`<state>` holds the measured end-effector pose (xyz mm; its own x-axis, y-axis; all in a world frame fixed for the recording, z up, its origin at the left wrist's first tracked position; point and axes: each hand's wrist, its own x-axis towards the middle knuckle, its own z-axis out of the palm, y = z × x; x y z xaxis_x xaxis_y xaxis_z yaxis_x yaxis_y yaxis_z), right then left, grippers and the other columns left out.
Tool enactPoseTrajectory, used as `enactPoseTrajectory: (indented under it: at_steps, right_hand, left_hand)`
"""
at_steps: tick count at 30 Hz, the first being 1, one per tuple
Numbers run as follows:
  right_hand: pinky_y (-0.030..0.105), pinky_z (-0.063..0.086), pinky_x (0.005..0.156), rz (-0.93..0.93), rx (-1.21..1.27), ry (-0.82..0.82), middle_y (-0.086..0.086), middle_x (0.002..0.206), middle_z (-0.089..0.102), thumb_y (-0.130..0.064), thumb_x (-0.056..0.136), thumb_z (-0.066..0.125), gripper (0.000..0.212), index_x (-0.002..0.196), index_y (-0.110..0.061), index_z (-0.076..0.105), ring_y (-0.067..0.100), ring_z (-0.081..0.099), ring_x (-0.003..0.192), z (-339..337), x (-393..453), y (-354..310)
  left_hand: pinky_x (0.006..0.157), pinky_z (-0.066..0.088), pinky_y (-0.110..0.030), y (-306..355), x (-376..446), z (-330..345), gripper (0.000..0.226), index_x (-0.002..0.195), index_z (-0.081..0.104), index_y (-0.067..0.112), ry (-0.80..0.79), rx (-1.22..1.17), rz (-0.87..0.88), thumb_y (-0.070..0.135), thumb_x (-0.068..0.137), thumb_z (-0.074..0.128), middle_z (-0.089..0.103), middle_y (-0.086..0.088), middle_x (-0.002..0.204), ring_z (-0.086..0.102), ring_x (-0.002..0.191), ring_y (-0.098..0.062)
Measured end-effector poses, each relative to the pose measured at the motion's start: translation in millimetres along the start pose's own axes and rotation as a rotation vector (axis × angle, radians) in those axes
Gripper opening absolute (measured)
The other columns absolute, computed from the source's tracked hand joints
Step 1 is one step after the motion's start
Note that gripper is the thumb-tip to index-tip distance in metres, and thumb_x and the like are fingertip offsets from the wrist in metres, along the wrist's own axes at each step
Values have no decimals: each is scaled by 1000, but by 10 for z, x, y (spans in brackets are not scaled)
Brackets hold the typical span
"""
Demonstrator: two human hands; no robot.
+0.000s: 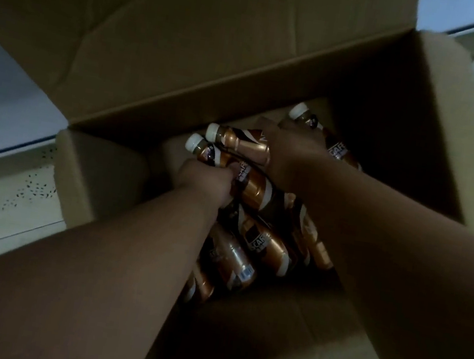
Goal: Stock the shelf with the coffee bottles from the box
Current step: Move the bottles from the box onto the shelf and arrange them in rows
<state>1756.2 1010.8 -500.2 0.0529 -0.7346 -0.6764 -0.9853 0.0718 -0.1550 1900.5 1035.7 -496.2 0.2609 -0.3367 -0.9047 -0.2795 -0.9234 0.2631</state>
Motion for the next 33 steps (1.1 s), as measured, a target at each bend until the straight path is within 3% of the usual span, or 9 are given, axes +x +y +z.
enactPoseTrajectory:
  at_steps: [4,8,11,15,18,21,25,30,33]
  right_hand:
    - [45,47,97,59,251,-102,10,135,54,-29,87,66,63,143,-23,39,30,54,119,-183,-214,40]
    - [46,51,91,236,645,-178,6,135,53,-30,77,79,80,144,-33,35,28,57,114,-487,-886,108]
    - [43,56,77,331,948,-124,1,119,57,-24,68,86,78,132,-35,42,23,61,99,-814,-1505,36]
    - [36,59,67,314,1178,38,-1,106,59,-21,65,89,69,117,-27,44,18,64,91,-1512,-2374,-186]
    - [31,57,66,224,1254,109,-3,103,60,-23,68,88,66,116,-28,44,14,66,88,-2164,-3018,-375]
    - [35,60,71,158,1243,199,-2,101,65,-33,67,87,63,119,-23,51,15,69,87,-2768,-3589,-552]
    - [41,61,74,116,1276,336,-1,103,64,-37,69,85,64,119,-27,47,16,69,90,-3361,-4102,-758]
    - [43,56,85,70,1337,363,-6,109,62,-43,94,56,33,122,-32,45,16,64,100,-3782,-4069,-1053]
    - [46,55,88,42,1368,352,-3,110,63,-37,96,53,27,122,-31,47,19,64,101,-3838,-3752,-1255]
  left_hand:
    - [87,54,-50,35,-156,-30,28,103,69,22,-31,-118,21,35,79,74,72,-5,99,67,92,-30]
    - [88,53,-54,134,-606,-190,34,103,69,29,-148,-169,58,48,75,71,76,-3,97,71,92,-29]
    - [89,52,-49,231,-1197,-432,28,110,65,27,-228,-266,49,40,85,68,76,-2,101,71,99,-25]
    - [94,50,-52,522,-2255,-925,42,122,58,26,-270,-401,69,37,84,69,72,-5,113,68,105,-27]
    - [86,54,-49,804,-3112,-1341,48,123,58,25,-267,-434,121,48,83,67,72,-7,108,70,94,-26]
    - [77,56,-41,1081,-3919,-1703,48,121,60,21,-290,-451,199,54,86,61,71,-6,93,70,79,-22]
    - [83,55,-44,1322,-4666,-2003,37,112,62,23,-273,-411,325,51,88,60,72,-7,99,70,91,-26]
    - [87,53,-46,1559,-4797,-2257,21,100,61,34,-188,-328,462,52,90,55,71,-3,106,68,96,-24]
    - [92,50,-50,1719,-4575,-2436,18,98,61,35,-144,-307,497,51,91,55,71,0,103,68,96,-22]
